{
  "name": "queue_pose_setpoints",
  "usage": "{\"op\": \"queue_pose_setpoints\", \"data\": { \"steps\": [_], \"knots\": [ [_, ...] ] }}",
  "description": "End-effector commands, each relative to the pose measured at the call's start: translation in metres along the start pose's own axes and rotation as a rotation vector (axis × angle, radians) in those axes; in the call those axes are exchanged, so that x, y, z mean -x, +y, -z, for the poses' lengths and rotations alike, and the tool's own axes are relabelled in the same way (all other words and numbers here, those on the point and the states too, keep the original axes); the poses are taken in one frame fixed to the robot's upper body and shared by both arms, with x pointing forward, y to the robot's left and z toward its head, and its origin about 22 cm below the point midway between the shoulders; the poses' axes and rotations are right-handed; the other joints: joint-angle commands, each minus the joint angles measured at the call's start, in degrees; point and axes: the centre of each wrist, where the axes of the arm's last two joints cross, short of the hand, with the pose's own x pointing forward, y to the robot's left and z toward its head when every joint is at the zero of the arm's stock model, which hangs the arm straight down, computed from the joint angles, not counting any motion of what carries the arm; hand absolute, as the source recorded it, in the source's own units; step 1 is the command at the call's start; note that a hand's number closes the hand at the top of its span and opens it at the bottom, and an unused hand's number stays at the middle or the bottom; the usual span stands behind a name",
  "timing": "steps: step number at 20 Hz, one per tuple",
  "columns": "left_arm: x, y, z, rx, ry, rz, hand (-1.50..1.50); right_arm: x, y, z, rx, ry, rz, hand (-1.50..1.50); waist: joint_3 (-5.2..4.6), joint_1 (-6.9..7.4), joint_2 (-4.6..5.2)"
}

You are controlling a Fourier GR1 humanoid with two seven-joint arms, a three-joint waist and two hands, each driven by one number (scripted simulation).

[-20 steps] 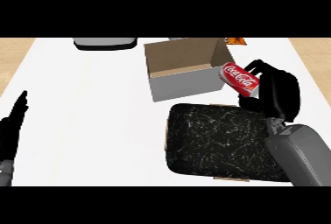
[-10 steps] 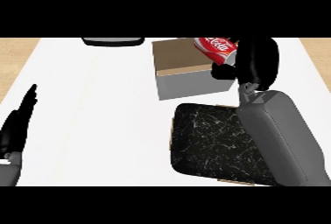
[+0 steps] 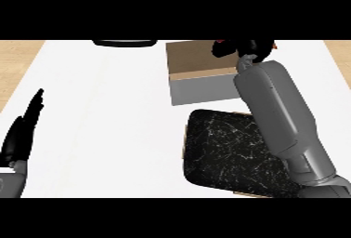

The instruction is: Pick the can from the tray and place it in the cardboard box

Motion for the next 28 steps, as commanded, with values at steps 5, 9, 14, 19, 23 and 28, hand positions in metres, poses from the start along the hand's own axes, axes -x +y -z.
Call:
{"op": "queue_pose_setpoints", "data": {
  "steps": [5,9,14,19,23,28],
  "knots": [
    [-0.004,0.003,-0.001,0.032,-0.019,0.005,0.0,0.027,0.032,0.029,-0.006,0.08,-0.049,1.5,0.03,1.96,0.67],
    [-0.019,0.008,0.013,0.002,-0.05,-0.007,0.0,0.037,0.036,0.034,0.015,0.199,-0.005,1.5,0.05,2.47,1.13],
    [-0.02,-0.022,0.008,0.026,-0.062,0.0,0.0,0.04,0.046,0.032,-0.062,0.265,0.096,-1.5,0.08,2.69,1.49],
    [-0.027,-0.012,0.006,0.034,-0.046,-0.003,0.0,0.058,0.056,0.026,0.002,0.191,0.158,-1.5,0.16,3.03,1.15],
    [-0.03,0.004,0.023,0.004,-0.057,0.003,0.0,0.052,0.046,0.032,0.131,0.094,0.209,-1.5,0.11,2.07,1.35],
    [-0.01,-0.017,0.008,0.001,-0.013,-0.009,0.0,0.057,0.026,0.044,0.284,0.096,0.351,-1.5,0.13,0.99,0.71]
  ]
}}
